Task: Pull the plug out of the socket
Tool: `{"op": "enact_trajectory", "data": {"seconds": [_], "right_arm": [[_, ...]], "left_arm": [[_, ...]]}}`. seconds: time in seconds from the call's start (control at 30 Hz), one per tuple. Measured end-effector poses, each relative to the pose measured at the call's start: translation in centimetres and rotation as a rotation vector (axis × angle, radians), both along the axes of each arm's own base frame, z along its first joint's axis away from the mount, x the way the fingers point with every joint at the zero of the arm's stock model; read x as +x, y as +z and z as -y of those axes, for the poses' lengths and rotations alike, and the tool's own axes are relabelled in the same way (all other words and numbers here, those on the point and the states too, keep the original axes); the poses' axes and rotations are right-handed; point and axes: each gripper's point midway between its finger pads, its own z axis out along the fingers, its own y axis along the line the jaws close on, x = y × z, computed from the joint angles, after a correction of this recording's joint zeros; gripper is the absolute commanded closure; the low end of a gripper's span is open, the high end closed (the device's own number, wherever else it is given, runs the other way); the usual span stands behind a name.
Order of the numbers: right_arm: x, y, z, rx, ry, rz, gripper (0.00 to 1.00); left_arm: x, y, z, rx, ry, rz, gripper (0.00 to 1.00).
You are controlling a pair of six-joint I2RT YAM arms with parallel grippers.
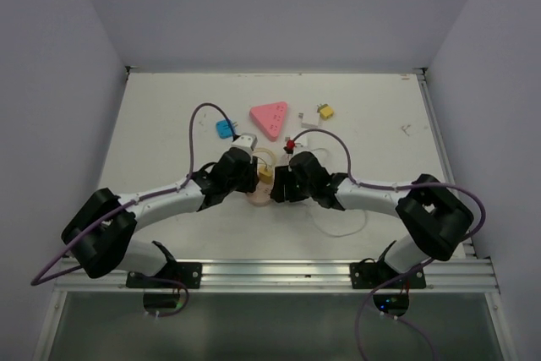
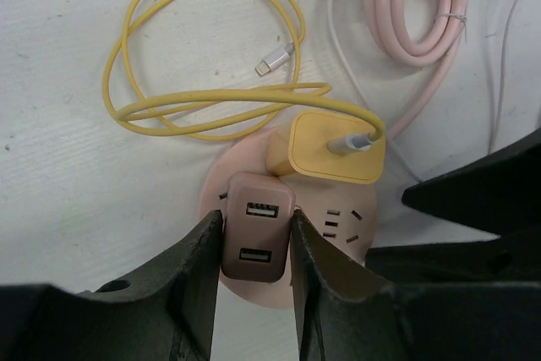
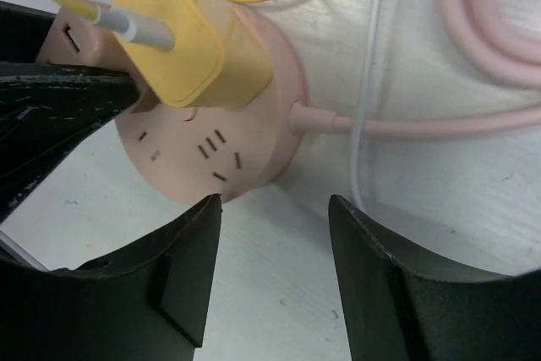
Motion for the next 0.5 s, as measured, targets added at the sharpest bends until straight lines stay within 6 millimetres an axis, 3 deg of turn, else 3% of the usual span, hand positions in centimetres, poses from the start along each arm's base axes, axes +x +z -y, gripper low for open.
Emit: {"op": "enact_trajectory", "data": {"seconds": [0.2, 0.5], "right_arm": [[-0.9, 0.1, -1.4, 0.02, -0.058, 0.0, 0.42], [1.1, -0.4, -0.8, -0.001, -0.202, 0.016, 0.43]], "left_arm": [[-0.5, 0.0, 1.5, -0.065, 0.082, -0.033, 1.0], [-0.4, -0.1, 2.5, -0.069, 0.151, -0.038, 1.0]]}}
